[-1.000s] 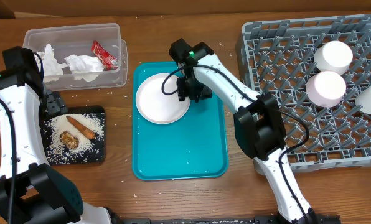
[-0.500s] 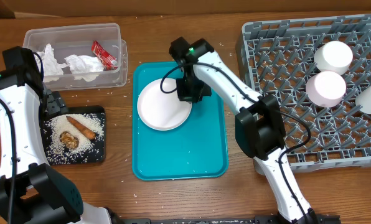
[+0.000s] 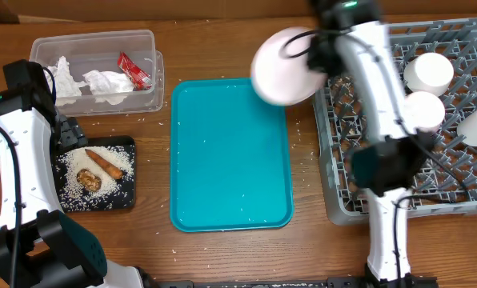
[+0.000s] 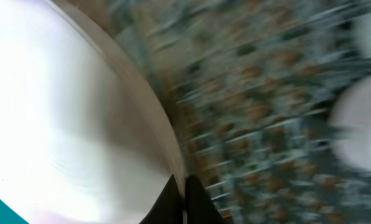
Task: Sort waste into correct bins and load items into the dishwasher
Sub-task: 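Lift the plate right and stand it upright in the dish rack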
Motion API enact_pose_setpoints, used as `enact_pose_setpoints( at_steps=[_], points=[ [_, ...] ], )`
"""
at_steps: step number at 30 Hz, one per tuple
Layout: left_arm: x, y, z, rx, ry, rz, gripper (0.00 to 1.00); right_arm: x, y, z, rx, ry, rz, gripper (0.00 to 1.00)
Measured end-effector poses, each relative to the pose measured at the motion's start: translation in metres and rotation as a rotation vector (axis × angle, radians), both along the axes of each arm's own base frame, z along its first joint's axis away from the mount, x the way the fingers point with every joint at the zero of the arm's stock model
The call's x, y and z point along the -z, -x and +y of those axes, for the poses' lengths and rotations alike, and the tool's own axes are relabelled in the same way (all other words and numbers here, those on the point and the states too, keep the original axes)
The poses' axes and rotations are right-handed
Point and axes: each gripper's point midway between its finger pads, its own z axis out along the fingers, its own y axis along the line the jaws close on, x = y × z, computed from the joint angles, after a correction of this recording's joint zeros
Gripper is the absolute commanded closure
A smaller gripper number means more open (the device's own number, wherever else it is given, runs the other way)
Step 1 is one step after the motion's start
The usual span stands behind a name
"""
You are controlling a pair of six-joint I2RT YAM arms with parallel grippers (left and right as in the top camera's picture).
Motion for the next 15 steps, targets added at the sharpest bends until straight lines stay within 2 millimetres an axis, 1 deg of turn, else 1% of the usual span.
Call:
enact_pose_setpoints(
  at_steps=[2, 3, 6, 9, 13, 15],
  points=[
    [0.000, 0.000, 0.000, 0.000, 0.000, 0.000, 0.00, -0.018, -0.002, -0.033, 0.059, 0.055, -0.046, 0.96],
    [0.000, 0.000, 0.000, 0.000, 0.000, 0.000, 0.00, -0.023, -0.002, -0.045, 0.081, 0.082, -0.061, 0.96],
    [0.000, 0.000, 0.000, 0.000, 0.002, -0.001, 0.00, -0.033, -0.003, -0.079, 0.153, 0.189, -0.089, 0.96],
    [0.000, 0.000, 0.000, 0.000, 0.002, -0.001, 0.00, -0.040, -0.003, -0.099, 0.195, 0.288, -0.110, 0.96],
    [0.000, 0.000, 0.000, 0.000, 0.002, -0.001, 0.00, -0.050, -0.004, -0.113, 0.221, 0.389, -0.138, 0.96],
    [0.000, 0.000, 0.000, 0.000, 0.002, -0.001, 0.00, -0.056, -0.009, -0.119, 0.240, 0.428, -0.172, 0.96]
  ],
)
